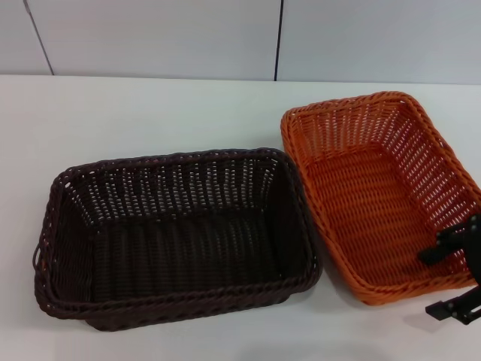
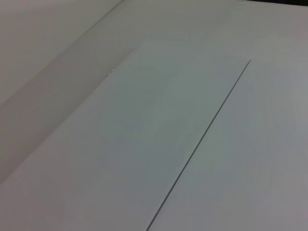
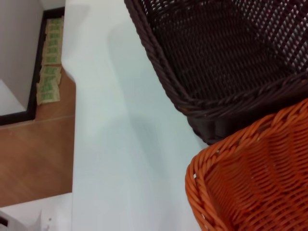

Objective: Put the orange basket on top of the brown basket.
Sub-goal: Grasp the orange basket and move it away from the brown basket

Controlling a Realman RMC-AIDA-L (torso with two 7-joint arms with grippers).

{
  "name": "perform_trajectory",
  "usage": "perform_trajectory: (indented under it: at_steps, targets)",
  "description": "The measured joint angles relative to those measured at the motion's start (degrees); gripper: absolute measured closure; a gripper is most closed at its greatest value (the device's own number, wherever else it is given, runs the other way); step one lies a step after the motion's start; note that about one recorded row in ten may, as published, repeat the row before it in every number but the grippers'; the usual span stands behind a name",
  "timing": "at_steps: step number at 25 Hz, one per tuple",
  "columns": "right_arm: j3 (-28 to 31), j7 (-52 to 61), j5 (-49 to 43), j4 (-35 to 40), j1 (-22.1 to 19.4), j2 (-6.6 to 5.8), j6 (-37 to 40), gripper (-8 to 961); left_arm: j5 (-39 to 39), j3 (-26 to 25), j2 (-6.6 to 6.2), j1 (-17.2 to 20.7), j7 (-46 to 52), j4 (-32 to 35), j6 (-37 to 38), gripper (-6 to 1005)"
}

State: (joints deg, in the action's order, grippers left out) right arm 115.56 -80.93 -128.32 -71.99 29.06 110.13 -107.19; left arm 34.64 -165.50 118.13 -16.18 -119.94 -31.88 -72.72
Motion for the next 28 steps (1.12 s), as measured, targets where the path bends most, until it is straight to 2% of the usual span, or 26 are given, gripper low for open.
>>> perform_trajectory:
  at_steps: [8,14,20,28]
  targets:
    - [0.0,-3.2,-2.5,3.9,2.0,0.3,2.2,163,0.0,0.0,0.0,0.1,-0.1,0.5,-2.1,346]
    - [-0.2,-4.7,-4.5,5.7,2.9,1.18,3.2,162,0.0,0.0,0.13,0.9,-0.2,0.7,-4.5,347]
    - [-0.2,-5.6,-7.8,6.3,3.3,2.62,4.0,176,-1.5,0.0,0.09,1.6,-0.4,1.9,-6.0,346]
    - [0.2,-5.7,-7.6,5.4,3.1,2.9,4.1,435,-1.9,0.0,0.08,2.4,-0.9,3.0,-7.4,346]
